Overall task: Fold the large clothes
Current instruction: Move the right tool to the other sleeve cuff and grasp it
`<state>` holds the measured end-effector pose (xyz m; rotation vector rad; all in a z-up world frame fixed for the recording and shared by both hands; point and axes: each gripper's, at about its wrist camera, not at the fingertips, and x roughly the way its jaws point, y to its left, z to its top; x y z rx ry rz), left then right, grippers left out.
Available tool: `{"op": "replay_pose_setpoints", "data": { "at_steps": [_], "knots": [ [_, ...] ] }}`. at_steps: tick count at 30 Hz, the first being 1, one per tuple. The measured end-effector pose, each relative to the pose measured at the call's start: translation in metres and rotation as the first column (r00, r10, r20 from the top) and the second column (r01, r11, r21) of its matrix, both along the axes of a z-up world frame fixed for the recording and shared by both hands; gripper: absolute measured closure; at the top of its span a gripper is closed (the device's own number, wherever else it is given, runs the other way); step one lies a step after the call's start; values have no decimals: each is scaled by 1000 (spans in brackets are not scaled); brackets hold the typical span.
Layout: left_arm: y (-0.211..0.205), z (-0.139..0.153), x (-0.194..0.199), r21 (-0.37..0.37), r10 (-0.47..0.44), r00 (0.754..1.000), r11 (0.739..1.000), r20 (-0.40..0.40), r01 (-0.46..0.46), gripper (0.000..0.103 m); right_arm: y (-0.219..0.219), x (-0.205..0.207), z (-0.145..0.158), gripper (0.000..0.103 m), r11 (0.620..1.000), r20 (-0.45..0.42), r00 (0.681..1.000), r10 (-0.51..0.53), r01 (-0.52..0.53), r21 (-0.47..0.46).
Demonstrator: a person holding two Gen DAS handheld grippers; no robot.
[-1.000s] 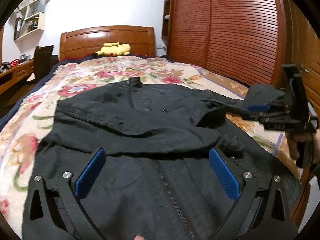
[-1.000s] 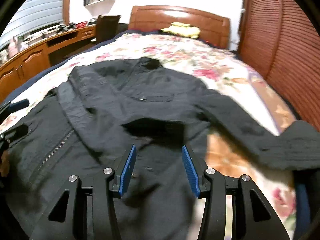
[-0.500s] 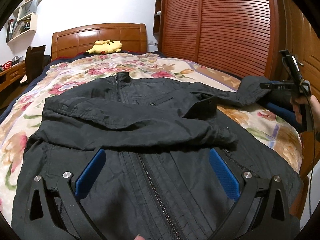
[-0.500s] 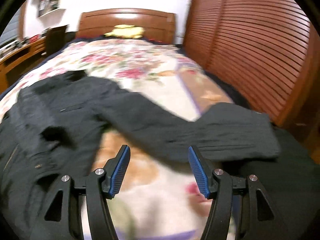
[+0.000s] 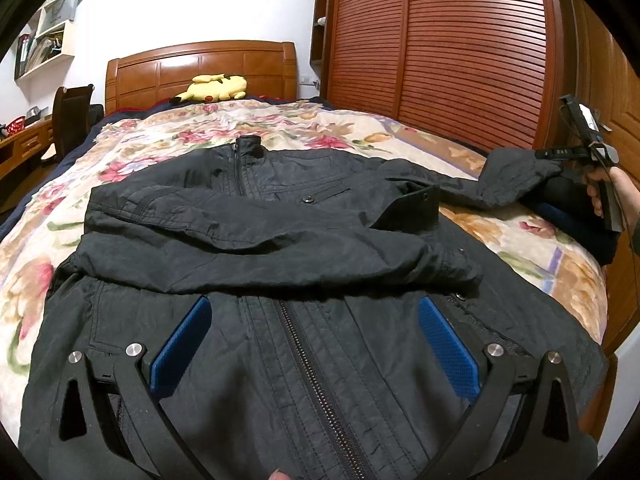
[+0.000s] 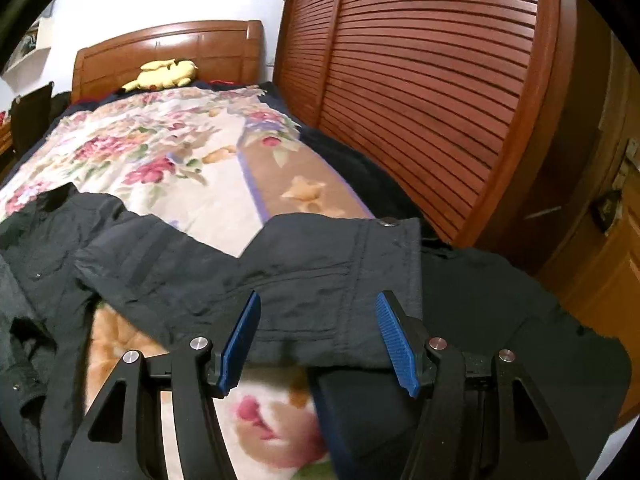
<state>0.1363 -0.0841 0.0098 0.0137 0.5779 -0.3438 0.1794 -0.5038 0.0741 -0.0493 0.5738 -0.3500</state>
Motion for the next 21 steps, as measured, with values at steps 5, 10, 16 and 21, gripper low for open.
{"op": "replay_pose_setpoints", "data": {
  "at_steps": [5, 10, 16, 21],
  "knots": [
    [0, -1, 0, 1, 2, 1000, 1000, -3, -2, 0, -5, -2, 0, 41, 996, -21, 998, -66, 64, -58],
    [0, -1, 0, 3, 2, 1000, 1000, -3, -2, 0, -8, 1, -4, 40, 991, -69, 990, -125, 122, -55],
    [0, -2, 0, -1, 2, 1000, 1000, -4, -2, 0, -14, 5, 0, 38, 993, -106, 988, -109, 113, 34],
    [1, -3, 2, -9, 1, 1000, 1000, -14, -1, 0, 2, 2, 1, 69, 998, -140, 989, -56, 52, -31]
  ]
}}
